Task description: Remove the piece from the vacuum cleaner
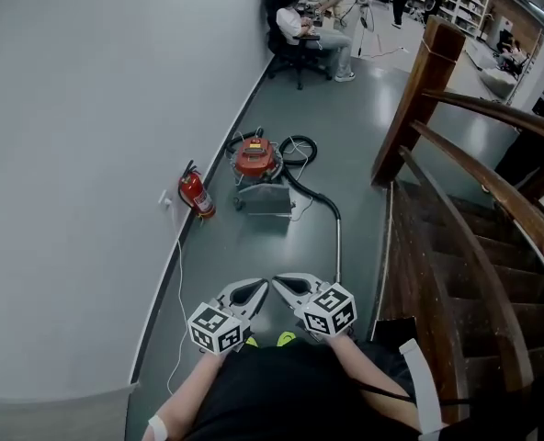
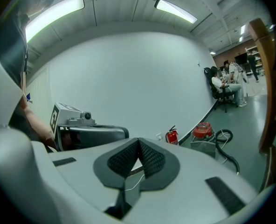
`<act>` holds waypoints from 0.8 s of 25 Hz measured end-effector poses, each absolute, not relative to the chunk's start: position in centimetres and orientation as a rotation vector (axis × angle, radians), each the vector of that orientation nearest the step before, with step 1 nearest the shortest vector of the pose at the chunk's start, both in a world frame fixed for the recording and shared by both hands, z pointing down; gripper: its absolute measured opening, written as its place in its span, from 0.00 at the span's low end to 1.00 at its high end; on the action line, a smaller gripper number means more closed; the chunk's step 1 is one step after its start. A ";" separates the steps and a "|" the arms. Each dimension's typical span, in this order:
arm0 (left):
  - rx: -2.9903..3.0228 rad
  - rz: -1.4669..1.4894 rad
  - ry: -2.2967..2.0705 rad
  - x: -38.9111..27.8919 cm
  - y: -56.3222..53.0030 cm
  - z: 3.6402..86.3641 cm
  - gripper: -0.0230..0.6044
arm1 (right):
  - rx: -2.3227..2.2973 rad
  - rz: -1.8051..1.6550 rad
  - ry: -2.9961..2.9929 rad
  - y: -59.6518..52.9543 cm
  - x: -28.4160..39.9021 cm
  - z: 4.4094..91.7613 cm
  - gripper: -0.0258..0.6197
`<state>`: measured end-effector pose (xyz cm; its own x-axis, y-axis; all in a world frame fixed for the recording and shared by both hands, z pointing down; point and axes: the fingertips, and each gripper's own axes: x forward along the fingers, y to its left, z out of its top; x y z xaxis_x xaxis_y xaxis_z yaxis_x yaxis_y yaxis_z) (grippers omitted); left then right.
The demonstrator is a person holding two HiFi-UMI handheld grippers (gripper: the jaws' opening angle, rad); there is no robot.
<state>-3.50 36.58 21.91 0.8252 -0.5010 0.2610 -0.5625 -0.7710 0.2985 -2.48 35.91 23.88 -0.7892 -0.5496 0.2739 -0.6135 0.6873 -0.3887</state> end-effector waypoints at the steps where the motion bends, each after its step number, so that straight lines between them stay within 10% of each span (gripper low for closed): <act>1: 2.642 0.239 -0.806 -3.3 36.6 22.0 0.05 | 0.955 0.711 -2.761 35.8 -2.3 24.0 0.06; 20: 2.623 0.268 -0.832 -1.4 36.3 22.8 0.05 | 0.967 0.735 -2.746 35.6 -0.1 25.1 0.06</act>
